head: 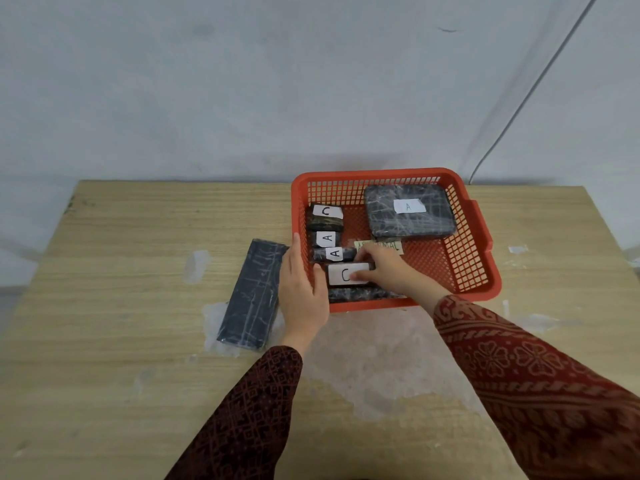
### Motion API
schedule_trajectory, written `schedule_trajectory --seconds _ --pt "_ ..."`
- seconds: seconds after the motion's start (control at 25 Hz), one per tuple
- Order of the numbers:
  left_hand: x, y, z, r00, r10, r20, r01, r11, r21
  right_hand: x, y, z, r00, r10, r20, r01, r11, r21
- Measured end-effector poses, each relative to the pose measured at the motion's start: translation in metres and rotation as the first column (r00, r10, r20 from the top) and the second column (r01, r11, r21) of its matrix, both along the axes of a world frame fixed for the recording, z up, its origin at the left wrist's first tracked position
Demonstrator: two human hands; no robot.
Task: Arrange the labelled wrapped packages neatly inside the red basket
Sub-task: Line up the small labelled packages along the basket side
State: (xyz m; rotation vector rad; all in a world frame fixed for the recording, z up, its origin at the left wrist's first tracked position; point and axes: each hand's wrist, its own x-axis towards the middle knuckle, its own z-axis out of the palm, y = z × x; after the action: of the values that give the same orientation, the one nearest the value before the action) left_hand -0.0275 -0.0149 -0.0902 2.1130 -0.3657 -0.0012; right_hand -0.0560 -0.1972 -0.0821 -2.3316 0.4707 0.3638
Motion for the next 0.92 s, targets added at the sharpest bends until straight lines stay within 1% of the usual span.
schedule_trajectory --seconds 0.16,0.32,0.4,0.52,0.56,0.64,0.68,0.72,0.8,0.92 --pt "-0.001 0.001 0.001 1.000 -0.007 0.027 0.008 1.000 -0.015 0.011 0.028 -0.004 0.992 -0.066 0.110 0.085 0.981 -0.175" --pt "0.000 0.001 0.000 0.999 0.007 0.031 -0.006 1.000 -0.007 0.015 0.036 -0.001 0.997 -0.024 0.077 0.053 0.911 -0.410" --pt "0.000 0.001 -0.001 1.000 0.005 0.024 -0.005 1.000 -0.005 0.015 0.033 0.001 0.999 -0.034 0.043 0.050 0.893 -0.447" --pt "0.000 0.001 0.000 1.000 0.004 0.017 -0.004 1.000 -0.003 0.005 0.011 0.001 0.996 -0.065 -0.054 0.038 0.920 -0.391" --pt "0.000 0.000 0.000 1.000 0.003 0.018 -0.003 1.000 -0.003 -0.002 -0.002 0.002 0.994 -0.028 -0.110 -0.011 0.940 -0.342" --pt "0.000 0.000 0.001 1.000 0.003 0.015 -0.003 1.000 -0.002 -0.017 -0.026 0.008 0.967 0.117 -0.228 -0.164 0.966 -0.201" --pt "0.000 0.000 0.001 1.000 -0.001 0.012 0.001 1.000 -0.002 -0.023 -0.036 0.011 0.943 0.184 -0.276 -0.233 0.959 -0.158" --pt "0.001 0.000 0.000 1.000 -0.008 0.010 0.008 1.000 -0.001 -0.029 -0.044 0.014 0.923 0.228 -0.310 -0.283 0.948 -0.147" --pt "0.001 0.001 0.000 1.000 -0.024 0.008 0.024 1.000 0.004 -0.038 -0.056 0.019 0.903 0.274 -0.330 -0.335 0.931 -0.145" --pt "0.001 0.001 -0.001 1.000 -0.024 0.012 0.024 1.000 0.000 -0.048 -0.068 0.033 0.926 0.257 -0.276 -0.275 0.961 -0.030"
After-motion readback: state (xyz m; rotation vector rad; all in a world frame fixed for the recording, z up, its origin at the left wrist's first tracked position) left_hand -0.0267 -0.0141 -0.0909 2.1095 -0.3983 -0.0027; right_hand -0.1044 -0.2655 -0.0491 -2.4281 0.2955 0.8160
